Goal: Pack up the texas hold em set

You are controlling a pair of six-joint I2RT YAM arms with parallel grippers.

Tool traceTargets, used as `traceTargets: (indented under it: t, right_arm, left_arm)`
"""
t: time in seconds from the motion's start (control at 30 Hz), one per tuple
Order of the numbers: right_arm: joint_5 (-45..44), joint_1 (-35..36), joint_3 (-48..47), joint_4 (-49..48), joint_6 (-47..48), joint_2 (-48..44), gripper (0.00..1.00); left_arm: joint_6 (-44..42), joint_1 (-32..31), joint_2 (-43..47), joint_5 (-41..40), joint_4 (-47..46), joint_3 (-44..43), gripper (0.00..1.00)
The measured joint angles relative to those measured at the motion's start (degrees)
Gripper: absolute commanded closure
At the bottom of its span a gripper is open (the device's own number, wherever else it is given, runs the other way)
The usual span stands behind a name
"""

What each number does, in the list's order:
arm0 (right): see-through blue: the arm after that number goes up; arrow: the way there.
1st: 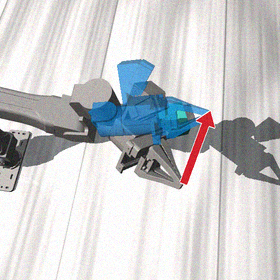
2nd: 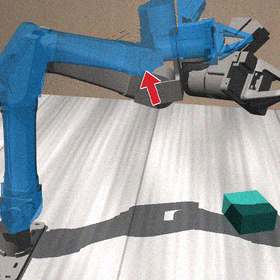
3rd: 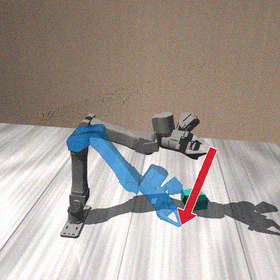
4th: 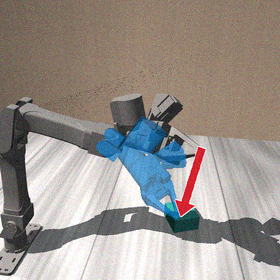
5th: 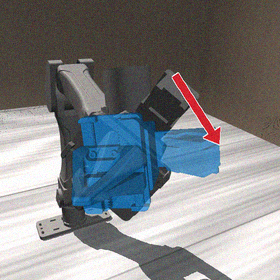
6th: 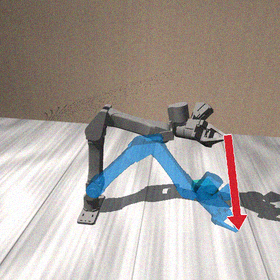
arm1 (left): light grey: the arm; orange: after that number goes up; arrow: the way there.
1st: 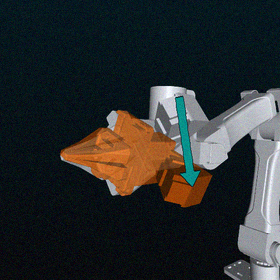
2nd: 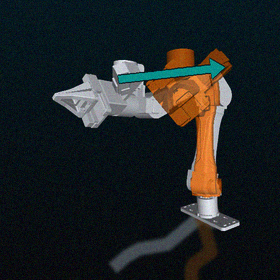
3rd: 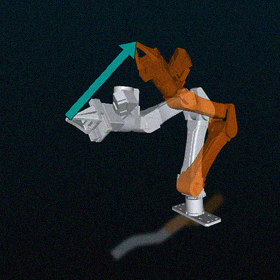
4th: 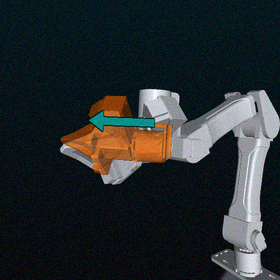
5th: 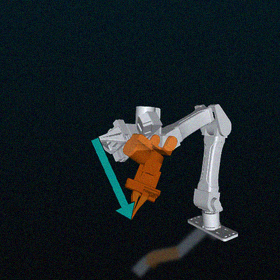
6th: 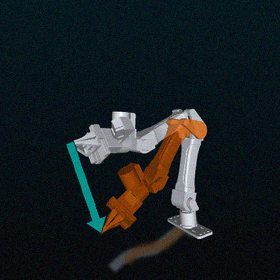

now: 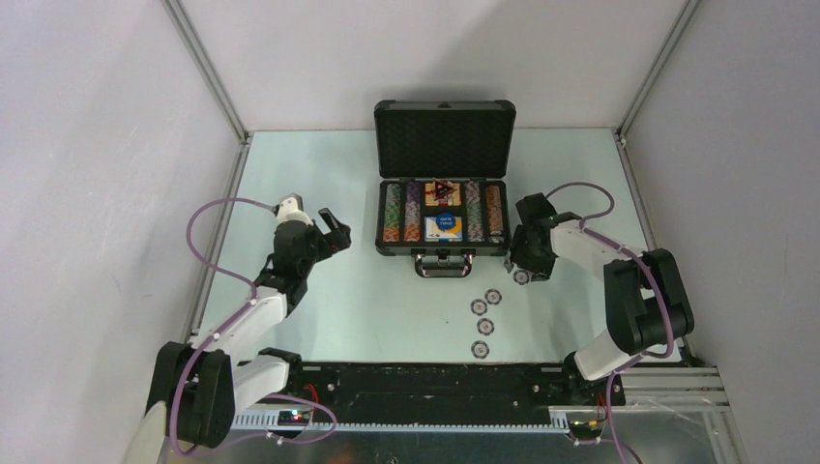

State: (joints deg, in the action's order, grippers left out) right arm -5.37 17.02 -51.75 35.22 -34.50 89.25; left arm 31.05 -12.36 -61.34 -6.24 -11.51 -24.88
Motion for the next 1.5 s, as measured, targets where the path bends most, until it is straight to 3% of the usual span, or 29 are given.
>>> traceTargets:
  t: [0.57,0.87,1.0,1.5]
  right_arm:
    - [0.0,-1.6,1.3,-1.2,0.1,1.2,0.5]
    - [0.1,-1.7,1.3,-1.3,0.6,1.3,0.51]
    - [0.0,-1.7,1.3,-1.2,1.1,1.4,0.59]
    - [-0.8,1.5,1.3,-0.2,1.9,0.5,0.58]
  left_arm:
    - [0.0,0.0,0.0,0.0,0.0,0.0,0.02]
    - [0.0,0.0,0.0,0.0,0.0,0.0,0.02]
    - [0.0,0.0,0.0,0.0,0.0,0.0,0.02]
    - [0.0,0.0,-0.2,0.0,0.0,0.0,0.02]
